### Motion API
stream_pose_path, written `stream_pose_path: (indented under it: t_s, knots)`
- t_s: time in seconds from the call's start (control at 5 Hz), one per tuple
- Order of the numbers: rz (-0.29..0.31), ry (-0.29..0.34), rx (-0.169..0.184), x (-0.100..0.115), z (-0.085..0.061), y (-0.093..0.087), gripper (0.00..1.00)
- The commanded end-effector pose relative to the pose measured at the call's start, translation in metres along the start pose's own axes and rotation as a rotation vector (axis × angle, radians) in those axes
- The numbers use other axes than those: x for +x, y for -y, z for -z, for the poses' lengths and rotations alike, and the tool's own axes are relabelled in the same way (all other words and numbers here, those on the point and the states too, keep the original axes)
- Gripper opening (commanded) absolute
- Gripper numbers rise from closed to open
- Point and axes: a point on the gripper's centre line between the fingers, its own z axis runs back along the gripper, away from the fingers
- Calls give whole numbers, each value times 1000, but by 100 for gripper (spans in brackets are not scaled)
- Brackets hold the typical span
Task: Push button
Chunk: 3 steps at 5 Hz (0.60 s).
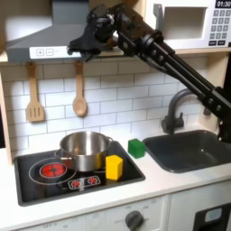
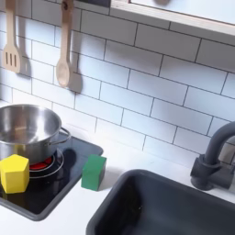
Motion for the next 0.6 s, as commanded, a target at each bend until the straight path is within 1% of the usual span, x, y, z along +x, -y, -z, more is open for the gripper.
stream_pose_path:
  t_s: [0.0,0.2,0.4]
  knots:
    - [5,-26,1,3,7,0,0]
    - [18,-21,6,6,5,0,0]
    - [16,-8,23,6,2,-2,0]
